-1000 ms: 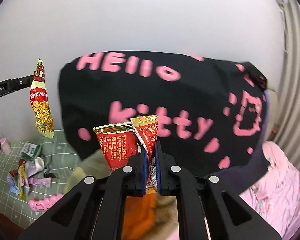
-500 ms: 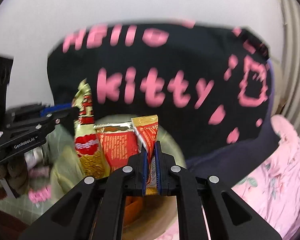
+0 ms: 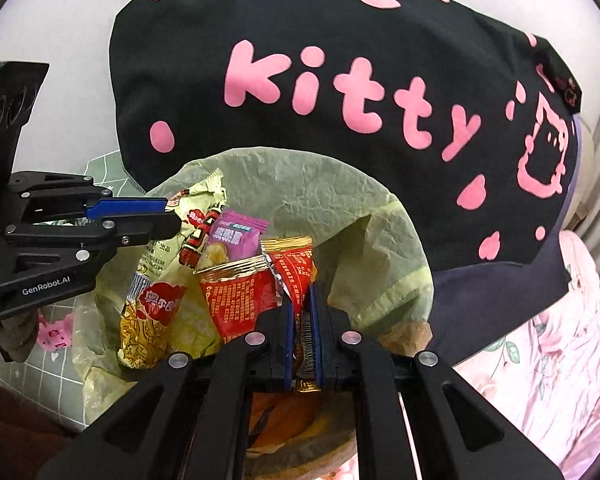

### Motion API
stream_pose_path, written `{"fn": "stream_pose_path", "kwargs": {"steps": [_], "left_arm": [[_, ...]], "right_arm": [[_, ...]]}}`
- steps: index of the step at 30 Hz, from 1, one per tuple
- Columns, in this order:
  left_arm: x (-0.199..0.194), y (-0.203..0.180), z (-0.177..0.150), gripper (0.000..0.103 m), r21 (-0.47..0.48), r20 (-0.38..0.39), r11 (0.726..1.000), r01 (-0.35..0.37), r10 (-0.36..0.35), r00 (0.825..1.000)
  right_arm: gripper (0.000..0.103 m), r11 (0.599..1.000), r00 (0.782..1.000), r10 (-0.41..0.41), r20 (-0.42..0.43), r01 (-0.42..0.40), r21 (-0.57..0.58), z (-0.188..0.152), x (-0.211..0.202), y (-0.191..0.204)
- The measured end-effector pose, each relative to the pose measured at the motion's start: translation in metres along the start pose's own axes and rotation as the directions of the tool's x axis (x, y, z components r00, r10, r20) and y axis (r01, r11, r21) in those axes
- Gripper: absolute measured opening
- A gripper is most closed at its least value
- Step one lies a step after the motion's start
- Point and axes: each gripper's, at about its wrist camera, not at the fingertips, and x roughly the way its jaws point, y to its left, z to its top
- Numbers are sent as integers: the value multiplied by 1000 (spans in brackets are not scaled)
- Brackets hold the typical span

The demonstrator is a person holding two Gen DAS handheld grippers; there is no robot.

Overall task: Collect trash
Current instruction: 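Lift both wrappers into the yellow trash bag and open both tools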

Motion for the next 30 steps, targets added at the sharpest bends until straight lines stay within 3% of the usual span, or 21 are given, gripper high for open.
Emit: {"fn": "stream_pose_path", "kwargs": {"steps": [13, 16, 17, 19, 24, 30], "left_arm": [[-11, 21, 2, 14, -113, 18, 987, 118, -116, 993], [-17, 25, 1, 26, -137, 26, 979, 153, -151, 988], [-20, 27, 1, 32, -144, 32, 976, 166, -163, 986], [-26, 29, 1, 37, -152, 44, 972, 176, -172, 984], [-48, 39, -2, 43, -188, 91, 968, 163, -148, 985], [-78, 68, -21, 47, -262, 129, 962, 75, -43, 991]], "right_arm": [[8, 999, 999, 13, 30, -14, 52, -2, -14, -1], [10, 999, 1000, 2, 20, -3, 50, -3, -13, -1], [12, 999, 1000, -5, 21, 4, 49, -3, -13, 0], [34, 999, 1000, -3, 27, 1, 52, -3, -15, 0], [35, 998, 999, -7, 52, 4, 56, 1, -26, 3], [39, 1000, 997, 9, 72, -11, 26, 13, -37, 13]]}}
